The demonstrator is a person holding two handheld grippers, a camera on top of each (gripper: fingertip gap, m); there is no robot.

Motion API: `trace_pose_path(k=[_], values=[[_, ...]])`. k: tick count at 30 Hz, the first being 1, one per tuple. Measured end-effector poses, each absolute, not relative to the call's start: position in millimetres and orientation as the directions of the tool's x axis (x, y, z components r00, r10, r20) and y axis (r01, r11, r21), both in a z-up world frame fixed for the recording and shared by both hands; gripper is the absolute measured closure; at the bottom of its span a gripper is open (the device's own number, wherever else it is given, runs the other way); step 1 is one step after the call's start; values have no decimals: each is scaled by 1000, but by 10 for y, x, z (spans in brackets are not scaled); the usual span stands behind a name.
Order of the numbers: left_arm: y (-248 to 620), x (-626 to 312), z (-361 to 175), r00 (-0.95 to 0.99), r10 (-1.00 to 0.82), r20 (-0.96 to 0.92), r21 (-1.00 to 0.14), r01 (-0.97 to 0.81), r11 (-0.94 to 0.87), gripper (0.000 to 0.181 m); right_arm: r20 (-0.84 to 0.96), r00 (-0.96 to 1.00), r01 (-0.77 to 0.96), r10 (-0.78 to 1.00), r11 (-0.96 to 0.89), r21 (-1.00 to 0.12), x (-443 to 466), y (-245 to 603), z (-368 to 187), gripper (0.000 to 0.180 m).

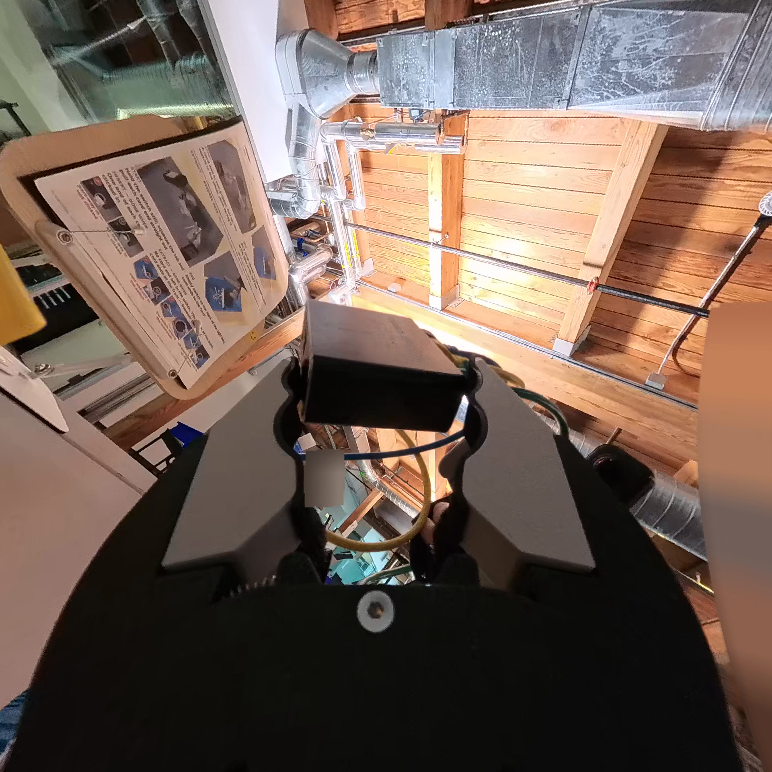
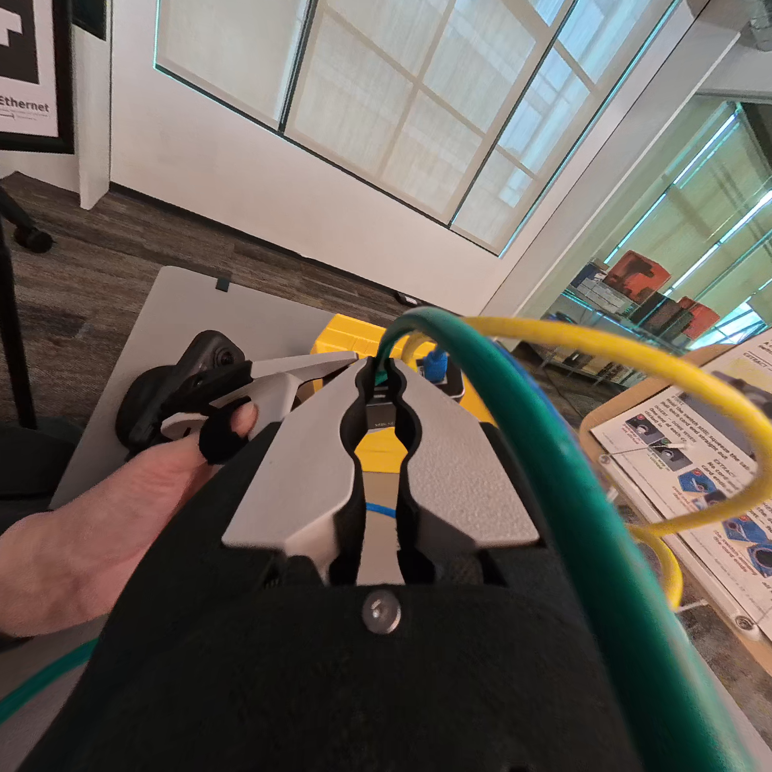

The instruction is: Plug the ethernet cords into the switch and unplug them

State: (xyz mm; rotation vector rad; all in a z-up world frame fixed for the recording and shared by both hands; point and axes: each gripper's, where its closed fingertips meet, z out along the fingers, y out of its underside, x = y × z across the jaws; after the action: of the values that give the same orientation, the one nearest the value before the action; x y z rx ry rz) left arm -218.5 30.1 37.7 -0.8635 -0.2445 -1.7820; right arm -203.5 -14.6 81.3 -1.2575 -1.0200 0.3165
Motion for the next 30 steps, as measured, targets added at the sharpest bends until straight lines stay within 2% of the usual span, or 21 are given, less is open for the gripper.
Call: trace_pose_path(k=[5, 9, 17, 23, 30], values=[[321, -2187, 296, -174, -713, 679, -210, 885, -415, 103, 426, 541, 300, 725, 307, -903, -2030, -92, 756, 176], [308, -2157, 293, -165, -724, 670, -226, 884, -410, 103, 467, 526, 319, 710, 345, -883, -2039, -103, 769, 175], [156, -1923, 337, -154, -781, 606, -352, 828, -437, 104, 580, 437, 373, 687, 449, -812, -2005, -219, 859, 176], [40, -1725, 346, -260, -781, 568, -402, 740, -539, 104, 642, 347, 415, 684, 502, -759, -1953, -317, 877, 175], [-92, -1511, 328, -297, -766, 570, -487, 629, -606, 106, 655, 326, 422, 682, 514, -746, -1837, -331, 933, 175]])
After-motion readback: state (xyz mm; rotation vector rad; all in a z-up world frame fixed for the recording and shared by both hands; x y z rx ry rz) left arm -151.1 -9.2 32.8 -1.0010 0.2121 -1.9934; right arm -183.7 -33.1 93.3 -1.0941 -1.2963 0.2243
